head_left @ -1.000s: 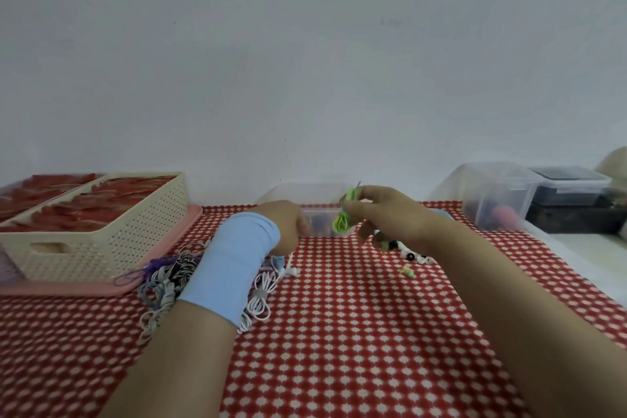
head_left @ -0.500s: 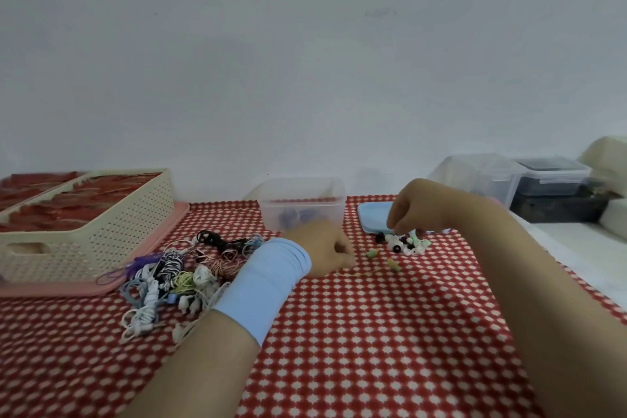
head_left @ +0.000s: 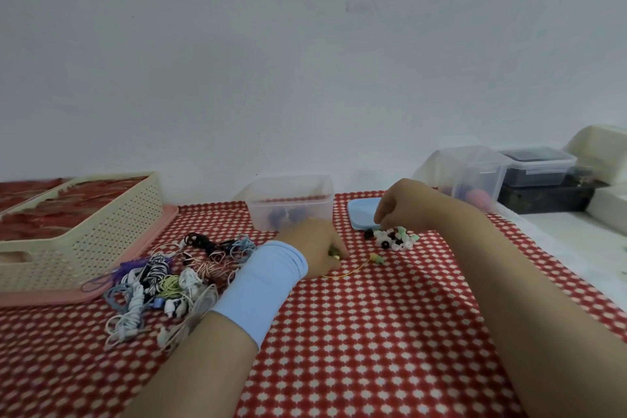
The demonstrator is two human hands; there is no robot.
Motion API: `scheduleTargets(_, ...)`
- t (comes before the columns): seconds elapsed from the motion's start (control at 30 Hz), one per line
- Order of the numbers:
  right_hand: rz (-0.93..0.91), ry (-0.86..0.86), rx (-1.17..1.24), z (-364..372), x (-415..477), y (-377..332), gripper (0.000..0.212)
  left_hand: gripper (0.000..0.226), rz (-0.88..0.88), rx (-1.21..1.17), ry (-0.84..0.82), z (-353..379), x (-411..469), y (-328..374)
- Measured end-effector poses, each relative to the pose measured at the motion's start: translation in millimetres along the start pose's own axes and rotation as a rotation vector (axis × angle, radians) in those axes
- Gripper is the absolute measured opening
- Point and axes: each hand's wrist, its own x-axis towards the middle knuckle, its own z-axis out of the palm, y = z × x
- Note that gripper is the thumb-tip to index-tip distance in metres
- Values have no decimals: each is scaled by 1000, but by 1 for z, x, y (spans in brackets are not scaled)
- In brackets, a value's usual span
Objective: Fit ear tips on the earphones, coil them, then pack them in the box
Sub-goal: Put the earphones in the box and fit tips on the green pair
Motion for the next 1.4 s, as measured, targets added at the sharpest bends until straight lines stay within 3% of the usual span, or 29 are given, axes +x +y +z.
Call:
scheduleTargets(0.17, 86, 49, -103, -10, 1, 14, 11, 21, -59, -27, 39, -1, 1, -11)
scheduleTargets(0.33, 190, -23, -216, -9, -2, 17, 17, 18, -35, -273, 238, 6, -1, -5)
scheduleTargets(0.47, 169, -35, -166, -2, 1, 15, 23, 18, -56, -401, 217, 12, 1, -2)
scheduleTargets(0.77, 27, 73, 137, -13, -5, -1, 8, 25, -79, -593, 253, 9, -1, -9)
scheduleTargets(1.03, -134, -91, 745, -2, -16, -33, 11, 24, -191, -1104, 352, 6, -4, -21)
scheduleTargets(1.27, -118, -196, 822, 4, -20, -43, 14, 20, -175, -1358, 323, 6, -7, -22)
scheduleTargets(1.4, -120, -182, 827, 4, -21, -45, 13, 21, -153, -1350, 344, 8, -5, -23)
